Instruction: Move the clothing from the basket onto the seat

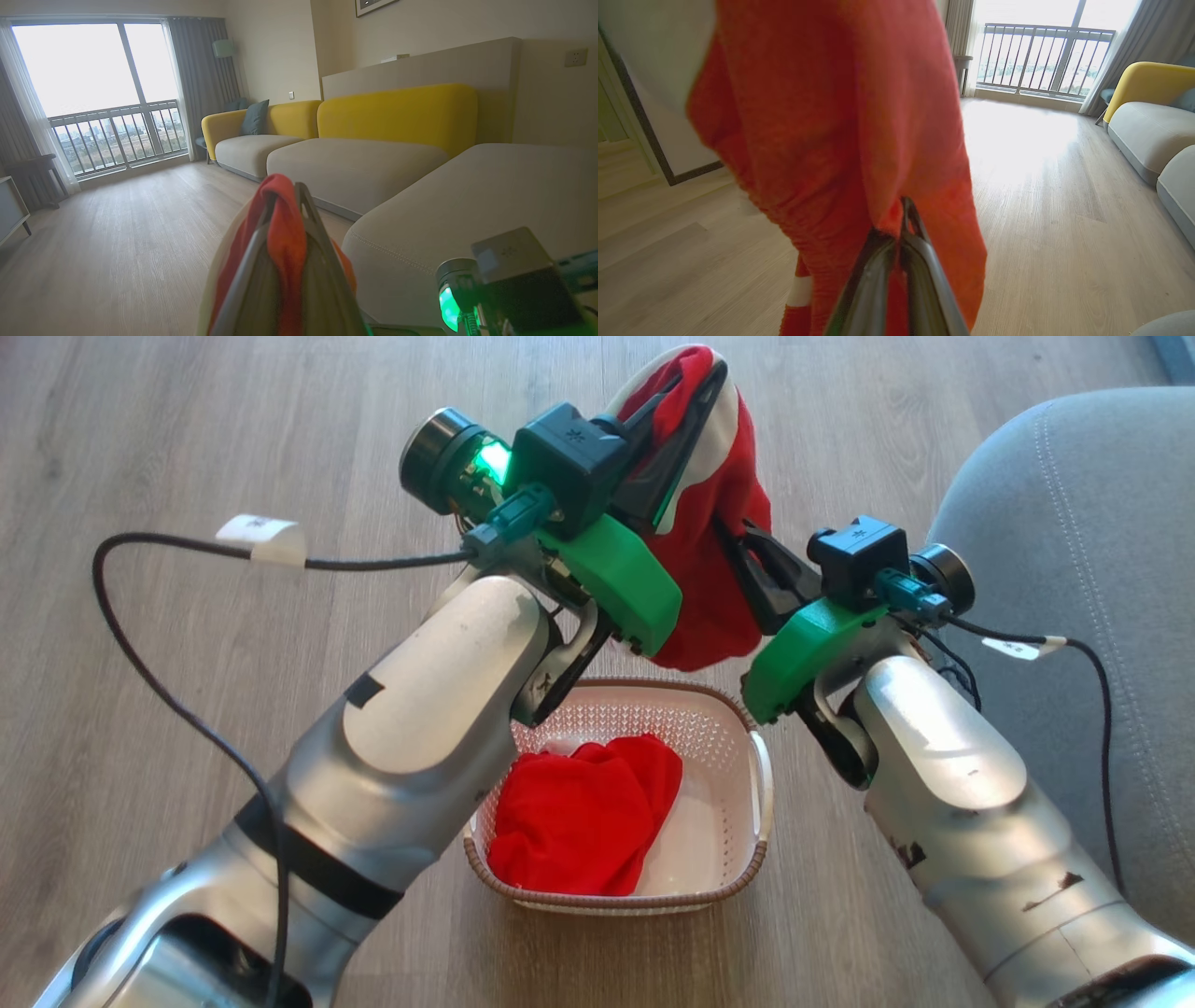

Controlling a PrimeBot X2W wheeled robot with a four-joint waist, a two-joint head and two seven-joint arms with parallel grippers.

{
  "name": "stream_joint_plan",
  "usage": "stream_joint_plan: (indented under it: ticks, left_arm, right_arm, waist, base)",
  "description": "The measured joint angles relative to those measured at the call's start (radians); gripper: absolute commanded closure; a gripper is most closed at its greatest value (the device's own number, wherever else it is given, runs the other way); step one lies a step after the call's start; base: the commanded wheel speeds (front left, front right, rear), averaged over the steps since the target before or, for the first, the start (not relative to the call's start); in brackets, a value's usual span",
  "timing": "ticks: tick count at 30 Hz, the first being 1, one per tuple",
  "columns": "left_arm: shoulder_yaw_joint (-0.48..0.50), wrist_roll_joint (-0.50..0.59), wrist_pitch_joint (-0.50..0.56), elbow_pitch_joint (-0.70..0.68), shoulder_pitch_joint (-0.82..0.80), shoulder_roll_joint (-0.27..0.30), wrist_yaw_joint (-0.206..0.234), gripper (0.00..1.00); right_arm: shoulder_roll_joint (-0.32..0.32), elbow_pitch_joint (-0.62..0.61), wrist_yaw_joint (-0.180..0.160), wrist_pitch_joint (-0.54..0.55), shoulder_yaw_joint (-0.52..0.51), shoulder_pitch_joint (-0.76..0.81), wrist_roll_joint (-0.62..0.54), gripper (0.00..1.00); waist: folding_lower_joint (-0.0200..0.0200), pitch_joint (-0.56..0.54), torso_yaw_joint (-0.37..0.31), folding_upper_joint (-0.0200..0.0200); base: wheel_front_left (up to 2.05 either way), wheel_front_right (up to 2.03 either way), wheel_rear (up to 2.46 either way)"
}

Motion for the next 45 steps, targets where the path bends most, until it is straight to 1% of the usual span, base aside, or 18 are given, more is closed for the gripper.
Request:
stream_joint_plan:
  ticks: [4, 6, 7, 8, 9, 11, 16, 22, 25, 31, 36, 37, 38, 40, 41, 45]
  left_arm:
    - [-0.003, -0.002, 0.000, 0.007, 0.006, 0.000, 0.000, 1.00]
    - [-0.002, 0.000, 0.000, 0.008, 0.011, 0.000, 0.000, 1.00]
    - [-0.002, 0.003, 0.000, 0.009, 0.012, 0.000, 0.000, 0.82]
    - [0.001, 0.009, 0.000, 0.009, 0.017, 0.000, 0.000, 0.24]
    - [0.003, 0.018, 0.000, 0.009, 0.024, 0.000, -0.001, 0.00]
    - [0.004, 0.023, -0.004, 0.016, 0.045, 0.000, -0.007, 0.00]
    - [0.008, 0.052, -0.004, 0.040, 0.105, 0.001, -0.043, 0.00]
    - [0.036, 0.090, -0.004, 0.052, 0.170, 0.009, -0.082, 0.00]
    - [0.055, 0.109, -0.004, 0.055, 0.200, 0.016, -0.100, 0.00]
    - [0.104, 0.142, -0.004, 0.054, 0.267, 0.023, -0.118, 0.00]
    - [0.148, 0.171, -0.004, 0.051, 0.319, 0.023, -0.135, 0.00]
    - [0.148, 0.171, -0.004, 0.051, 0.319, 0.023, -0.135, 0.00]
    - [0.165, 0.181, -0.004, 0.051, 0.337, 0.024, -0.135, 0.00]
    - [0.180, 0.195, -0.004, 0.049, 0.349, 0.025, -0.144, 0.00]
    - [0.180, 0.195, -0.004, 0.049, 0.349, 0.025, -0.144, 0.00]
    - [0.207, 0.215, -0.004, 0.044, 0.357, 0.027, -0.152, 0.00]
  right_arm:
    - [0.002, -0.010, 0.000, 0.000, 0.000, 0.001, 0.020, 1.00]
    - [0.002, -0.035, 0.000, 0.000, -0.013, 0.003, 0.024, 1.00]
    - [0.002, -0.049, 0.000, 0.000, -0.021, 0.005, 0.024, 1.00]
    - [0.002, -0.061, 0.000, 0.000, -0.031, 0.008, 0.024, 1.00]
    - [0.002, -0.071, 0.000, 0.000, -0.041, 0.011, 0.024, 1.00]
    - [0.002, -0.093, 0.000, 0.000, -0.061, 0.019, 0.021, 1.00]
    - [-0.002, -0.152, 0.000, 0.000, -0.125, 0.066, 0.018, 1.00]
    - [-0.015, -0.222, 0.000, 0.000, -0.188, 0.111, 0.018, 1.00]
    - [-0.024, -0.251, 0.000, 0.000, -0.219, 0.114, 0.018, 1.00]
    - [-0.030, -0.308, 0.000, 0.000, -0.265, 0.123, 0.018, 1.00]
    - [-0.033, -0.337, 0.000, 0.000, -0.270, 0.157, 0.023, 1.00]
    - [-0.033, -0.337, 0.000, 0.000, -0.270, 0.157, 0.023, 1.00]
    - [-0.035, -0.347, 0.000, 0.000, -0.270, 0.166, 0.028, 1.00]
    - [-0.037, -0.360, 0.000, 0.000, -0.269, 0.173, 0.033, 1.00]
    - [-0.037, -0.360, 0.000, 0.000, -0.269, 0.173, 0.033, 1.00]
    - [-0.039, -0.401, 0.000, 0.000, -0.289, 0.185, 0.040, 1.00]
  waist:
    - [0.0000, 0.005, -0.005, 0.0000]
    - [0.0000, 0.008, -0.014, 0.0000]
    - [0.0000, 0.008, -0.018, 0.0000]
    - [0.0000, 0.009, -0.022, 0.0000]
    - [0.0000, 0.009, -0.026, 0.0000]
    - [0.0000, 0.009, -0.034, 0.0000]
    - [0.0001, 0.009, -0.062, 0.0000]
    - [0.0000, 0.011, -0.127, 0.0000]
    - [0.0000, 0.017, -0.171, 0.0000]
    - [0.0000, 0.025, -0.273, 0.0000]
    - [0.0000, 0.026, -0.367, 0.0000]
    - [0.0000, 0.026, -0.367, 0.0000]
    - [0.0000, 0.025, -0.404, 0.0000]
    - [0.0000, 0.025, -0.440, 0.0000]
    - [0.0000, 0.025, -0.440, 0.0000]
    - [0.0000, 0.029, -0.508, 0.0000]
  base:
    - [0.00, 0.00, 0.00]
    - [0.00, 0.00, 0.00]
    - [0.00, 0.00, 0.00]
    - [0.00, 0.00, 0.00]
    - [0.00, 0.00, 0.00]
    - [0.00, 0.00, 0.00]
    - [0.00, 0.00, 0.00]
    - [0.00, 0.00, 0.00]
    - [0.00, 0.00, 0.00]
    - [0.00, 0.00, 0.00]
    - [0.00, 0.00, 0.00]
    - [0.00, 0.00, 0.00]
    - [0.00, 0.00, 0.00]
    - [0.00, 0.00, 0.00]
    - [0.00, 0.00, 0.00]
    - [0.00, 0.00, 0.00]
